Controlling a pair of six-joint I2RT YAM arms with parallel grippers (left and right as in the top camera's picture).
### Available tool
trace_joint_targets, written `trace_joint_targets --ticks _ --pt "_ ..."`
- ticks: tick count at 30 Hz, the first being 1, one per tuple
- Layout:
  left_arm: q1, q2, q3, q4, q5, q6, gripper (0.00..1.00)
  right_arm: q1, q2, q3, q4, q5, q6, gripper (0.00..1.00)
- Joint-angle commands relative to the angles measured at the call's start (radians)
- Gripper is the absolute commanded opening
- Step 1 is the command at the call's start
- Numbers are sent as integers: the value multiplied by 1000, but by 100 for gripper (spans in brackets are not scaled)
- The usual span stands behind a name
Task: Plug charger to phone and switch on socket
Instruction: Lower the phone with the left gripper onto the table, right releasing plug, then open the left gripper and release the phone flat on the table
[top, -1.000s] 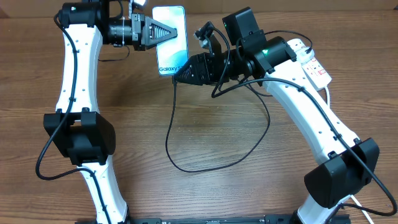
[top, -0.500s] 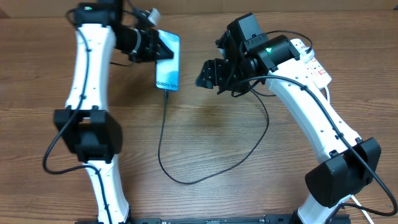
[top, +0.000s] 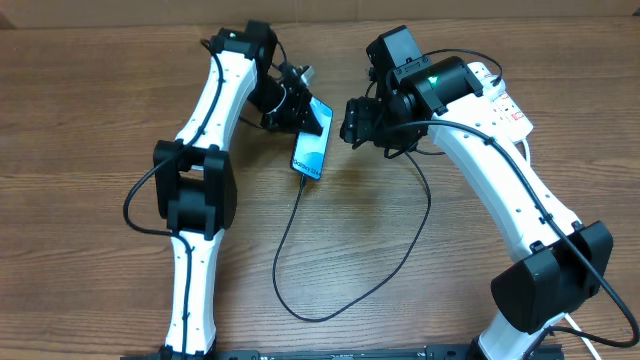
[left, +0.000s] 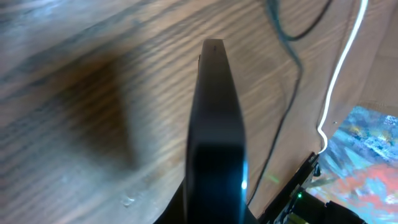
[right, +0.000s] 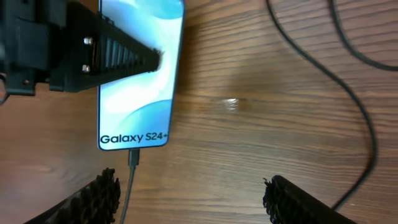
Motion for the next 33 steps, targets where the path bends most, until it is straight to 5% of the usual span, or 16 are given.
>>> trace_joint_targets --ticks 1,6,33 --pt "18 48 2 -5 71 26 4 -7 -1 4 -4 73 38 76" --pt "13 81 2 -12 128 74 4 -11 -1 4 -1 88 38 78" --pt "-18 87 2 36 -59 53 8 -11 -1 4 -11 149 68 80"
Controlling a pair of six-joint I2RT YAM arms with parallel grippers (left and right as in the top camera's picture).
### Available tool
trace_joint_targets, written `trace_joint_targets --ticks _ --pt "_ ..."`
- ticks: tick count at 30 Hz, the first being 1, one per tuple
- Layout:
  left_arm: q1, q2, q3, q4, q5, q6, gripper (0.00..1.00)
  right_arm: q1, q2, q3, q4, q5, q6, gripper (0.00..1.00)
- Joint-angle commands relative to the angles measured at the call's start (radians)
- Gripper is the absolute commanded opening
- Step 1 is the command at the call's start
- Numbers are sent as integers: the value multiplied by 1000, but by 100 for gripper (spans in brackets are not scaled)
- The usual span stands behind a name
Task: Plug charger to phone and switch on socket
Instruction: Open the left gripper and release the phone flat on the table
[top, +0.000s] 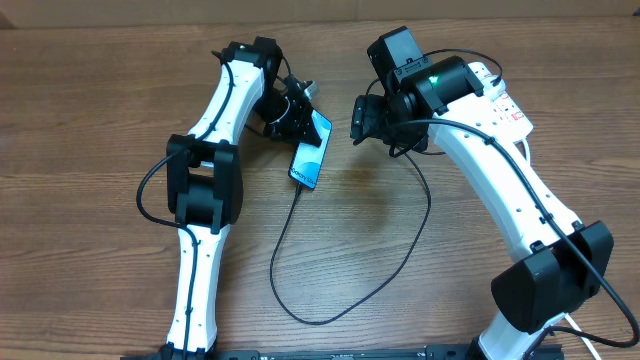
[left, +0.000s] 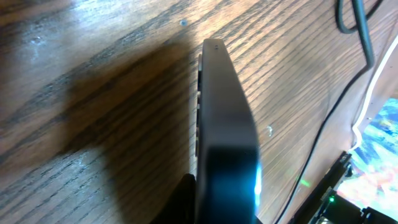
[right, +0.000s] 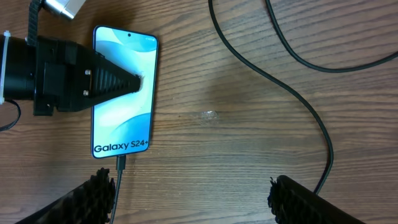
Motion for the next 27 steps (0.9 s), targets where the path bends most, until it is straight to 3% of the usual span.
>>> trace_joint_targets --ticks 1,10,23,27 --pt "-4 2 2 1 -12 -7 10 -8 0 4 3 20 6 81" --pt "-5 2 2 19 -33 -11 15 -8 0 4 3 22 6 82" --pt "-5 2 2 15 -196 -34 22 -8 0 4 3 35 6 85" --pt "-5 2 2 11 -279 -41 39 -8 -1 4 2 35 6 88"
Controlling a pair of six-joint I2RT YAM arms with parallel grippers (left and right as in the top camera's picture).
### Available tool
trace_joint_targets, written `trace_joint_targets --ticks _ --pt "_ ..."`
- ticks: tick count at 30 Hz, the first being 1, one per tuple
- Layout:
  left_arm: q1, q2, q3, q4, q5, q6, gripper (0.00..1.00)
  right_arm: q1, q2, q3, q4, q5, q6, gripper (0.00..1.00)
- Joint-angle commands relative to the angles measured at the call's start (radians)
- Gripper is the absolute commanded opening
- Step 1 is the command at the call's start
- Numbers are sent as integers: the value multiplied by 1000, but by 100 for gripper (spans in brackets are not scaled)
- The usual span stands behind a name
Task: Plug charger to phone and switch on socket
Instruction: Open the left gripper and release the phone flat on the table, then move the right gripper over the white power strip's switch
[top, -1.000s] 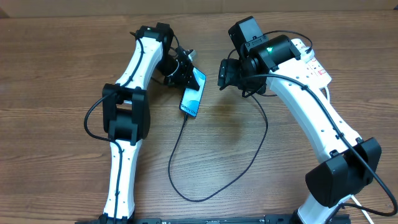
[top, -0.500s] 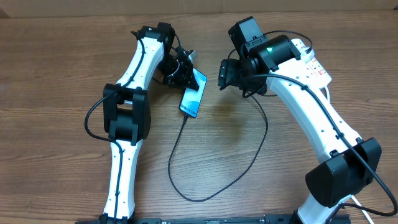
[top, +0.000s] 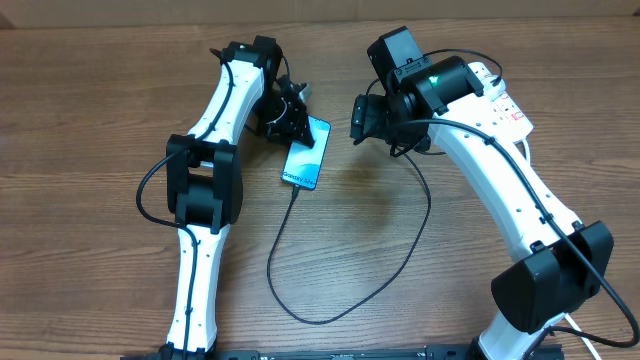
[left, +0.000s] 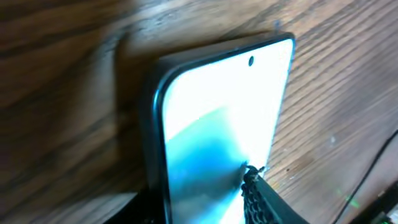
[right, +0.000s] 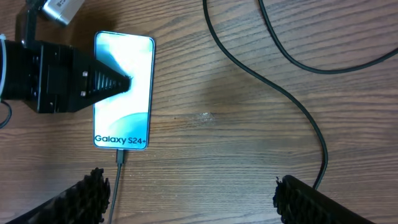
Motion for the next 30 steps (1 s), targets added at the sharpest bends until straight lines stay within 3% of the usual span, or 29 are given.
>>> trace_joint_targets --ticks 1,13,18,19,20,28,30 --pt "-3 2 2 -3 -107 -13 39 -8 -1 4 2 18 4 88" --pt "0 0 2 -26 -184 -45 59 -8 0 4 -5 17 4 89" --pt "16 -8 5 -37 -184 -68 61 -9 0 4 -7 18 5 89" --pt "22 -20 11 -41 -184 -82 61 -13 -1 4 -5 18 5 90" --pt "26 -27 15 -44 -183 -89 62 -18 0 4 -3 16 5 100" --pt "92 -285 36 -18 -184 -163 63 -199 -1 69 -3 -43 0 100" --pt "107 -367 36 -9 -185 -163 72 -261 -1 77 16 -37 0 100"
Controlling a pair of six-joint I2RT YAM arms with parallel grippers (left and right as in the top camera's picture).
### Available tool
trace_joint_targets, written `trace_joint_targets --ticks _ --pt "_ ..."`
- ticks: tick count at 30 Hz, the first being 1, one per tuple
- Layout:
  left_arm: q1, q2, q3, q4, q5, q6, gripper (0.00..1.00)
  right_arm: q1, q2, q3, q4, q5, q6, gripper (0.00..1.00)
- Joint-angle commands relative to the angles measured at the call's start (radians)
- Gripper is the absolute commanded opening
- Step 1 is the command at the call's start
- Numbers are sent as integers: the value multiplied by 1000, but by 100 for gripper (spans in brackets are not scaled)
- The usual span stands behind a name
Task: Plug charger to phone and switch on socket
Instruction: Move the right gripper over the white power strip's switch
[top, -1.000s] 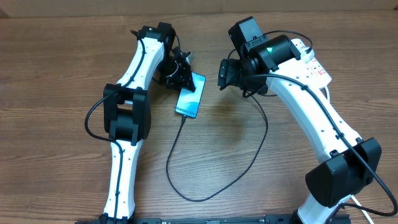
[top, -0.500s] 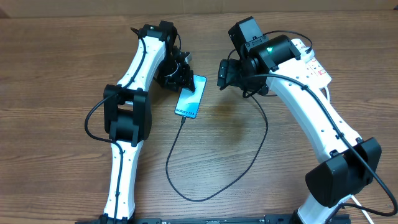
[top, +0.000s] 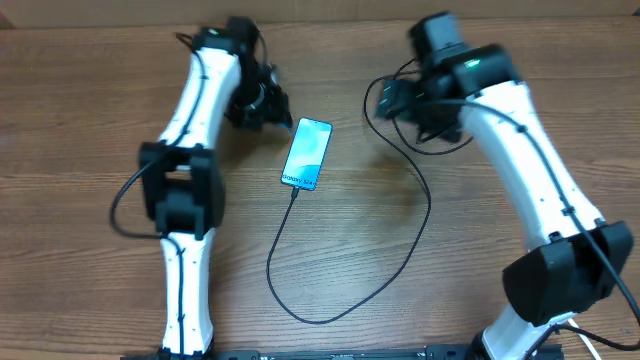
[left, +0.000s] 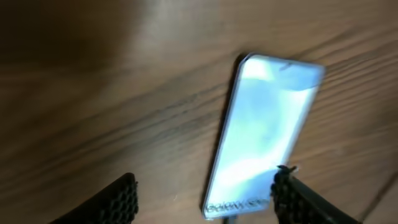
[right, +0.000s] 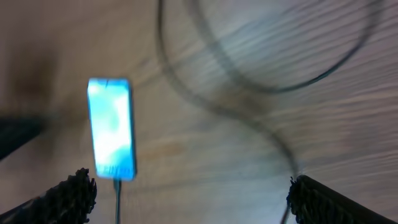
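Note:
The phone (top: 307, 153) lies flat on the wooden table (top: 90, 120), screen lit and facing up. The black charger cable (top: 296, 192) is plugged into its near end and loops across the table toward the right arm. My left gripper (top: 274, 108) stands open just up and left of the phone, not touching it. In the left wrist view the phone (left: 267, 130) lies ahead of the open left gripper (left: 205, 199). My right gripper (top: 386, 100) is open, well to the right of the phone. The blurred right wrist view shows the phone (right: 111, 127) and cable (right: 249, 118). The socket is hidden.
The cable's long loop (top: 310, 318) lies on the near middle of the table and climbs up the right side (top: 430, 200) under the right arm. Both white arms reach in from the table's near edge.
My left gripper has let go of the phone and now stands open, up and left of it. The phone rests flat in the same spot. My right arm has moved right, away from the phone.
First my left gripper held the plugged-in phone on edge above the table, with the right gripper open beside it. Then the phone was lower, then lying flat while still gripped. Now it lies free and both grippers are apart from it.

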Motion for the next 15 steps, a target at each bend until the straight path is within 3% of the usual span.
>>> trace_joint_targets --ticks 1,2,9,15 --pt "33 -250 27 12 -12 -33 90 -117 -1 50 29 8 0 100" --pt "38 -296 27 12 -12 -33 100 -149 -1 50 43 23 0 100" --pt "46 -489 27 -5 -68 -33 100 -354 -1 24 220 201 0 100" --pt "45 -512 27 -101 -118 -32 100 -478 11 -49 357 265 0 100"
